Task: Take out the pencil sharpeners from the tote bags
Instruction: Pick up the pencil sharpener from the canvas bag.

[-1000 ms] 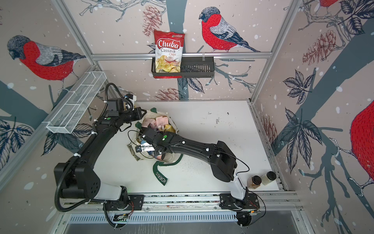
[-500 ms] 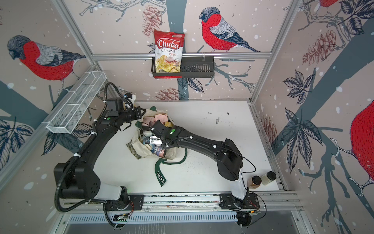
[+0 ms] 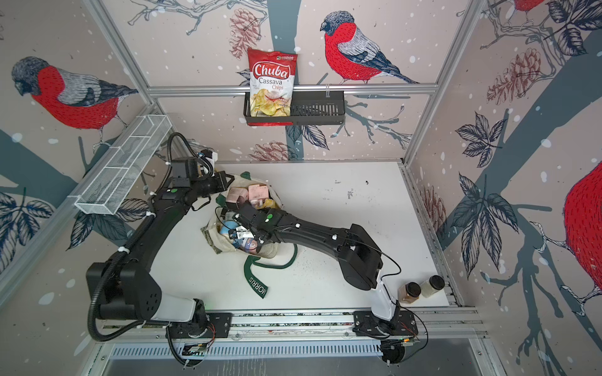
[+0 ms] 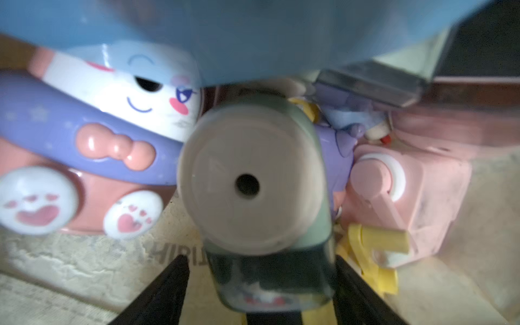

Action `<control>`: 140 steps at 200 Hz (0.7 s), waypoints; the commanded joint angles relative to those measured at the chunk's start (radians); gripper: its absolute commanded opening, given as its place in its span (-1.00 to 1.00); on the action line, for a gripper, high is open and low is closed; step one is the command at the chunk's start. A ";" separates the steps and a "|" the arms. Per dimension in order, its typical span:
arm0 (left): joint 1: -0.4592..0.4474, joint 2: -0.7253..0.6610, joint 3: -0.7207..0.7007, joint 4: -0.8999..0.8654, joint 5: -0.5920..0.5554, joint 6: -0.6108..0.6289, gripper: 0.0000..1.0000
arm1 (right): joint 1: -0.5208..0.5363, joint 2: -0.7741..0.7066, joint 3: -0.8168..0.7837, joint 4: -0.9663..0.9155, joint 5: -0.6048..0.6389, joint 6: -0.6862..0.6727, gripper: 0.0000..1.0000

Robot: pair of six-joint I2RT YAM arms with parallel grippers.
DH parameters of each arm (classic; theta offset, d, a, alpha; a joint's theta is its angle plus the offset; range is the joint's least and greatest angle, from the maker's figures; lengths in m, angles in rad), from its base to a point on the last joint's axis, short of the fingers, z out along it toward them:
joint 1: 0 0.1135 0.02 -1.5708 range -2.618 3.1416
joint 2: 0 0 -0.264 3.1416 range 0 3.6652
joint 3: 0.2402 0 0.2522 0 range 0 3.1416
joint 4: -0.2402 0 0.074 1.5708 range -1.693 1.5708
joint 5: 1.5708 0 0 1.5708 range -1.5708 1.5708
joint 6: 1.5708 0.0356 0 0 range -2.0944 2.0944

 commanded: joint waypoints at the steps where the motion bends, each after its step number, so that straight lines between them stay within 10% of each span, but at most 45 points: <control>1: 0.000 -0.011 0.008 0.074 0.026 0.015 -1.00 | 0.006 0.031 0.014 0.046 -0.041 -0.027 0.57; 140: 0.000 -0.012 0.008 0.073 0.026 0.014 -1.00 | 0.006 -0.049 -0.054 0.142 -0.242 0.089 -0.10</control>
